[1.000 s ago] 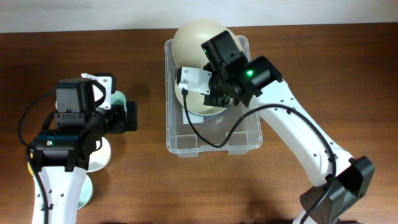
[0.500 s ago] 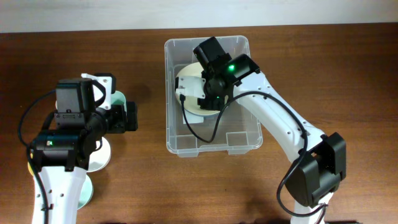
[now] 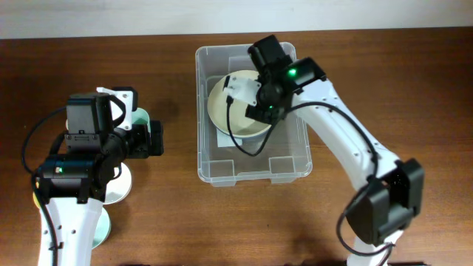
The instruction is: Pack container
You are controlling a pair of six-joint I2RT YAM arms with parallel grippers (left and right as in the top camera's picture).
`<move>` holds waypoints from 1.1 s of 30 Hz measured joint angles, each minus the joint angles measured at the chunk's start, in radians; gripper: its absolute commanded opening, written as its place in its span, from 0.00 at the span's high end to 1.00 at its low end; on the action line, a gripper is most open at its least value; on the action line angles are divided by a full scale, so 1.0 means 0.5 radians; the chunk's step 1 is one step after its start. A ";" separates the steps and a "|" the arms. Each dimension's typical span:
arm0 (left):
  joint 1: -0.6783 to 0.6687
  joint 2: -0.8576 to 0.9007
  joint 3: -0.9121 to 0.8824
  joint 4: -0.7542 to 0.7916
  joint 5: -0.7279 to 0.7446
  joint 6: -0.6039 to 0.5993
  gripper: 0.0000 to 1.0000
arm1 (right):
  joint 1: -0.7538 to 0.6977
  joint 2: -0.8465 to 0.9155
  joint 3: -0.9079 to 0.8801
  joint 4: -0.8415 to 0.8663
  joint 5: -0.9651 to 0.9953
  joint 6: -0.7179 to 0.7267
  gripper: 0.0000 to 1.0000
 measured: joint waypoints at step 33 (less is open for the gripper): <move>0.000 0.212 0.370 -0.231 -0.012 -0.111 0.00 | -1.510 -0.974 -0.328 -0.673 0.092 2.050 0.00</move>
